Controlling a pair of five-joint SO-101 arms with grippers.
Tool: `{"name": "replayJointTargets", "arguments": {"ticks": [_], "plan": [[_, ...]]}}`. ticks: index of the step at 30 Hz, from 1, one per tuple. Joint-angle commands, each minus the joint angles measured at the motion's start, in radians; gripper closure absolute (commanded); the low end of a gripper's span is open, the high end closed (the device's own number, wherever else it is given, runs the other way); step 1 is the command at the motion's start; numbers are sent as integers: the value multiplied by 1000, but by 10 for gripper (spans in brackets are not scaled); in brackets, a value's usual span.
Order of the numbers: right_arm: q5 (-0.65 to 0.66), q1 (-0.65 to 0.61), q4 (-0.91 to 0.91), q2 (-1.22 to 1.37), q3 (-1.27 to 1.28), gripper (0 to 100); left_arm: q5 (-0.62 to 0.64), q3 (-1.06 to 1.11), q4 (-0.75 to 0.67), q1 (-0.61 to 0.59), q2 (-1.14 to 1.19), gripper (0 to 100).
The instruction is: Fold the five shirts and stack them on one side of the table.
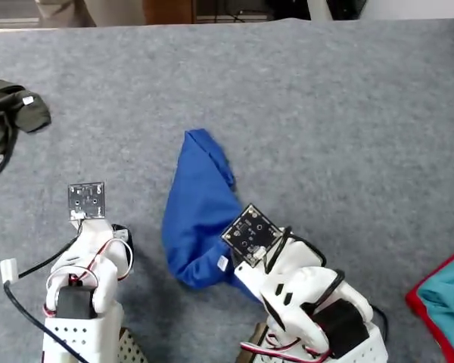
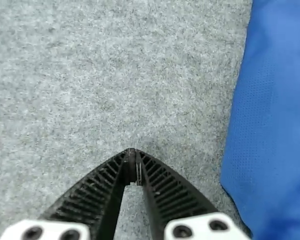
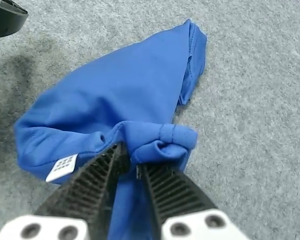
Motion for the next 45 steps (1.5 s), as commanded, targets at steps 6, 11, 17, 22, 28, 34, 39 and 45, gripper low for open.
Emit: {"name": "replayJointTargets", "arguments": {"ticks": [6, 11, 17, 22, 28, 34, 39, 45], "plan": [[-9, 5, -18, -10, -36, 991, 6, 15, -17, 8, -2, 981], [-9, 12, -17, -8, -33, 991, 6, 15, -17, 14, -2, 981], [-9, 12, -25, -8, -21, 991, 6, 15, -17, 14, -2, 981], [-9, 10, -26, -8, -21, 991, 6, 15, -17, 14, -2, 981], [-9, 8, -26, -8, -19, 991, 6, 15, -17, 14, -2, 981], [-9, 8, -26, -8, -18, 991, 6, 15, -17, 14, -2, 981], [-9, 10, -26, -8, -18, 991, 6, 15, -17, 14, -2, 981], [-8, 7, -52, -8, 8, 991, 6, 15, -17, 15, -2, 981]]}}
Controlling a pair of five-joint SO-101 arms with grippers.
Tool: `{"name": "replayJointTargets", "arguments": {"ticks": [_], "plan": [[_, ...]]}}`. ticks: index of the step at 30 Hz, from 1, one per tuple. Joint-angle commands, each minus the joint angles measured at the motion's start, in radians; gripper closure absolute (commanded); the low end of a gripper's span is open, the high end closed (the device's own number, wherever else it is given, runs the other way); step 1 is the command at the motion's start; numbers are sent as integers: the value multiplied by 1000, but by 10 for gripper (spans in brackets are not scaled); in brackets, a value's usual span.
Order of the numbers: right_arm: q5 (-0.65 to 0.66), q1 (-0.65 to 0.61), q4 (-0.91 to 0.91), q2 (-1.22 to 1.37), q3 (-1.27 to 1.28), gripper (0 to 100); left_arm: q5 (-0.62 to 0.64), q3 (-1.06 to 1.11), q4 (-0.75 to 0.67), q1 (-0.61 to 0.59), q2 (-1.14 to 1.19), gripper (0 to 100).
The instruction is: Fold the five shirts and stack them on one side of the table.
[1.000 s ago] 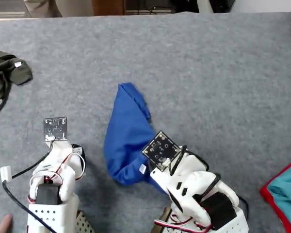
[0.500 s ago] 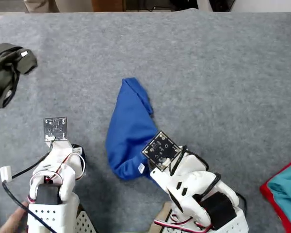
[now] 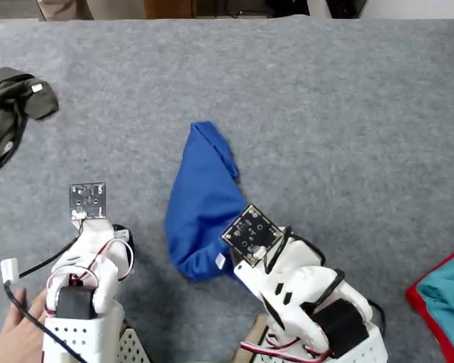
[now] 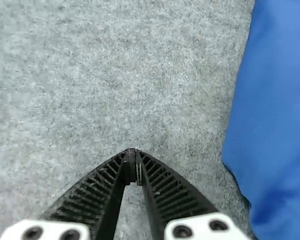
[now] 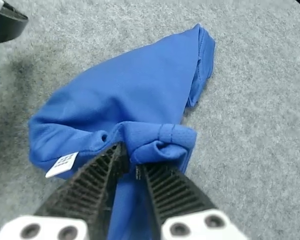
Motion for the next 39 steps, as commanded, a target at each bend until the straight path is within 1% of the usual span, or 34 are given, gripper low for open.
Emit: {"name": "replayJointTargets", "arguments": {"ticks": [1, 31, 35, 39], "plan": [[-8, 7, -31, -8, 2, 991, 6, 15, -17, 6, -4, 981], [-9, 12, -32, -7, -5, 990, 6, 15, -17, 2, -5, 981], [-9, 12, -21, -7, -67, 990, 6, 15, -17, 2, -5, 981], [-9, 12, 26, -8, -133, 983, 6, 15, -17, 2, -5, 981]]}}
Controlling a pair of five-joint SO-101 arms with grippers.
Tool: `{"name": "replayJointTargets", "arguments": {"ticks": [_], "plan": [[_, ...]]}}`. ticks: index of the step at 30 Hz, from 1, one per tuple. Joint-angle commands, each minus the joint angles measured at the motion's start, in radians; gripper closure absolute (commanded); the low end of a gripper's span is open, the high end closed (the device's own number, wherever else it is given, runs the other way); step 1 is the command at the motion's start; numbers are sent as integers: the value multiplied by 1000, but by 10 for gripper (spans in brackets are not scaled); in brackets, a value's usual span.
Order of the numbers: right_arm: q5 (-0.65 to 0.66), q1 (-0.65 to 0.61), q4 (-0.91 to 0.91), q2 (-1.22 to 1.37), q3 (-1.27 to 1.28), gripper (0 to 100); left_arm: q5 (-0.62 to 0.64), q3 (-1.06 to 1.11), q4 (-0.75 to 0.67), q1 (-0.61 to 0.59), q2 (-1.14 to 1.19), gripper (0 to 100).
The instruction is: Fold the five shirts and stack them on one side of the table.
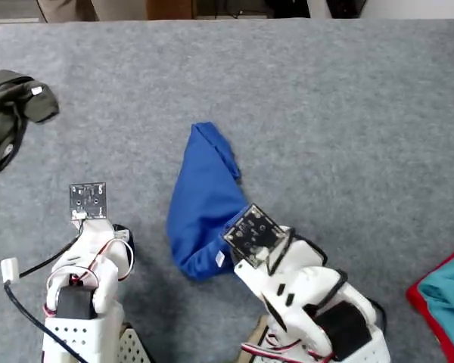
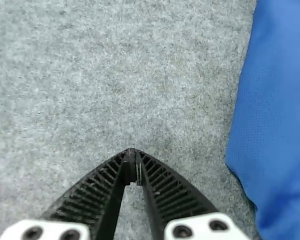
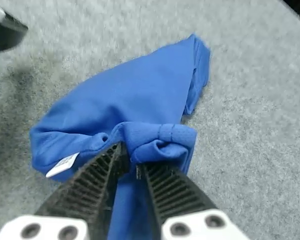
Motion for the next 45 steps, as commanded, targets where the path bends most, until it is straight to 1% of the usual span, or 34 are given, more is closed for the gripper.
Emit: {"name": "replayJointTargets", "arguments": {"ticks": [1, 5, 7, 17, 27, 29, 31, 33, 35, 38, 40, 41, 43, 45], "plan": [[-9, 12, 25, -8, -82, 970, 6, 15, -17, 0, -5, 981], [-11, 12, 29, -8, -79, 905, 6, 15, -17, 0, -5, 981], [-11, 12, 31, -8, -79, 891, 6, 15, -17, 0, -5, 981], [-11, 12, 31, -8, -71, 889, 8, 15, -17, 8, -5, 981], [-11, 13, 23, -8, -65, 886, 8, 15, -17, 87, -5, 981], [-11, 13, 23, -8, -82, 886, 8, 15, 8, 104, -5, 981], [-11, 30, 23, -8, -110, 886, 8, 15, 51, 124, -5, 981], [-11, 76, 26, -8, -133, 885, 8, 12, 54, 138, -5, 981], [-11, 137, 37, -8, -162, 874, 3, -11, 28, 101, -5, 981], [-11, 209, 80, 1, -236, 774, 6, -64, -21, -31, -5, 981], [-11, 239, 89, 2, -294, 709, 0, -109, -94, -115, -5, 981], [-11, 252, 91, 2, -318, 694, 0, -126, -137, -147, -5, 981], [-11, 272, 87, 8, -363, 693, -5, -167, -213, -195, -4, 981], [-11, 278, 87, 47, -394, 704, -60, -210, -253, -207, -4, 981]]}}
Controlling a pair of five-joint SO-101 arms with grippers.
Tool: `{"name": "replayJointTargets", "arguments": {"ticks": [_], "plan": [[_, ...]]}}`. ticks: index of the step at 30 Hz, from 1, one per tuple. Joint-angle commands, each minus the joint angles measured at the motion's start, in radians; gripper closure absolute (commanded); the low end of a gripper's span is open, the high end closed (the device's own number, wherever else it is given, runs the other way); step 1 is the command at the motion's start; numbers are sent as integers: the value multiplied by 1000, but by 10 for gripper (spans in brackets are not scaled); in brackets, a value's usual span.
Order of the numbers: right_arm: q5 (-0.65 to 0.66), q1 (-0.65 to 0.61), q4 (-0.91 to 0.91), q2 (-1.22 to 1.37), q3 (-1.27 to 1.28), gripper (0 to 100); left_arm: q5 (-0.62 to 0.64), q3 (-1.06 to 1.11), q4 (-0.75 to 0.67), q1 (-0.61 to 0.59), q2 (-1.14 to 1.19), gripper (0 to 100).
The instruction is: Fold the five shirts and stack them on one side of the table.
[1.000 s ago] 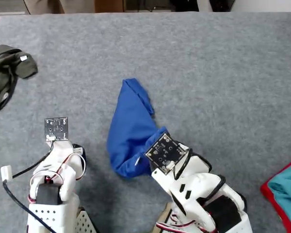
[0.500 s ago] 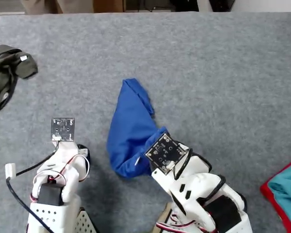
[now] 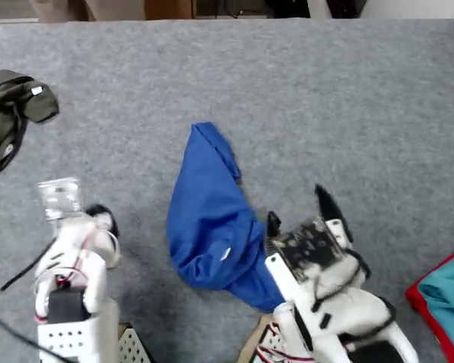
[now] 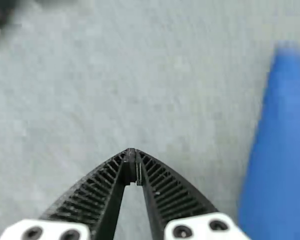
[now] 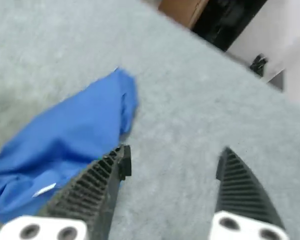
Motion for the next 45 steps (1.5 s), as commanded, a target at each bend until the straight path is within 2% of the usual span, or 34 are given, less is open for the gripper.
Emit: {"name": "replayJointTargets", "arguments": {"ticks": [1, 5, 8, 11, 15, 20, 29, 35, 42, 45], "plan": [[-12, 25, 3, 82, -99, 712, -81, -123, -77, -37, -2, 981], [-95, 25, 23, 275, -234, 727, -155, -213, -74, -15, 64, 981], [-141, 25, 72, 461, -412, 727, -120, -325, -74, -14, 208, 981], [-181, 25, 167, 644, -633, 727, -57, -503, -37, -11, 446, 981], [-230, 25, 328, 860, -937, 727, -37, -830, 133, 18, 840, 981], [-242, 99, 328, 984, -1155, 727, -40, -1269, 387, 161, 1265, 981], [-244, 369, 331, 1145, -1115, 727, -29, -1935, 631, 390, 1939, 981], [-244, 472, 330, 1237, -989, 727, -25, -2282, 723, 446, 2359, 981], [-244, 518, 327, 1323, -920, 727, 163, -2636, 789, 454, 2678, 973], [-241, 524, 327, 1356, -920, 727, 288, -2740, 810, 465, 2720, 887]]}}
